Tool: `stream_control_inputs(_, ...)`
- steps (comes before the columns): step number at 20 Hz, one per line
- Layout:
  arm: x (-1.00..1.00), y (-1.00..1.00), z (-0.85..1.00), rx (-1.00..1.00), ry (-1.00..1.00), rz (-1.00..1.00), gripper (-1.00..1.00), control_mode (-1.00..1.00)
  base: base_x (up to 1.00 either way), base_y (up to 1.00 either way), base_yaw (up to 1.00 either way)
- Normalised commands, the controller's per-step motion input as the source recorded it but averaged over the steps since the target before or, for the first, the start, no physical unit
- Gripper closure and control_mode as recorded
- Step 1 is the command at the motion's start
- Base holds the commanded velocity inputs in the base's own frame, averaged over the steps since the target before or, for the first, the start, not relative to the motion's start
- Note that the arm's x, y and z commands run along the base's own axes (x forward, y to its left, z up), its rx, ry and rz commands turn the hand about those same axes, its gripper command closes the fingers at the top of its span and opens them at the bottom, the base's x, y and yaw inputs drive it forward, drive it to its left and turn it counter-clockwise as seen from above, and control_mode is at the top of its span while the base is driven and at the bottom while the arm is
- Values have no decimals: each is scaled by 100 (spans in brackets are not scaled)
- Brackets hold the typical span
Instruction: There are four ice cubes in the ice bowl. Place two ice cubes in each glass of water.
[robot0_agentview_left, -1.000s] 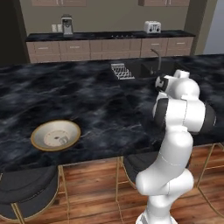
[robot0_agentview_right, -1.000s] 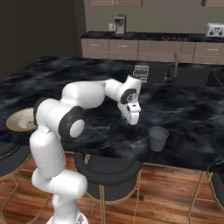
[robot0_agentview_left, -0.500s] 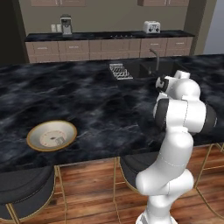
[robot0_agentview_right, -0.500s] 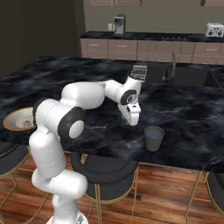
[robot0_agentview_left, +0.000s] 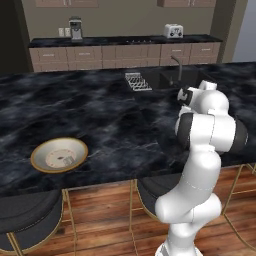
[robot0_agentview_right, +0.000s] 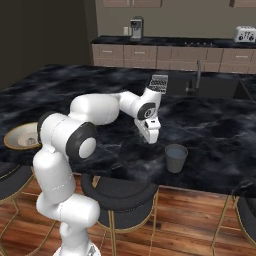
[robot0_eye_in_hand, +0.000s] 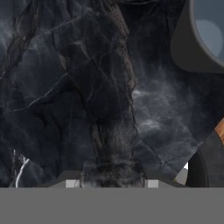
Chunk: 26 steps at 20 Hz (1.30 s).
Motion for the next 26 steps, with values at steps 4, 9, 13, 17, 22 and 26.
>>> stream_control_inputs(4, 0, 0, 0, 0, 0, 0, 100, -100, 0, 0, 0)
stream_control_inputs(9, -1, 0, 0, 0, 0, 0, 100, -100, 0, 0, 0)
stream_control_inputs(13, 0, -11, 8, -1, 5, -2, 100, -100, 0, 0, 0)
stream_control_inputs(17, 0, -66, 90, -3, 7, 0, 100, -100, 0, 0, 0)
stream_control_inputs(22, -13, -86, 43, -3, 3, 0, 100, -100, 0, 0, 0)
stream_control_inputs(26, -14, -54, 0, 0, -4, 0, 100, -100, 0, 0, 0)
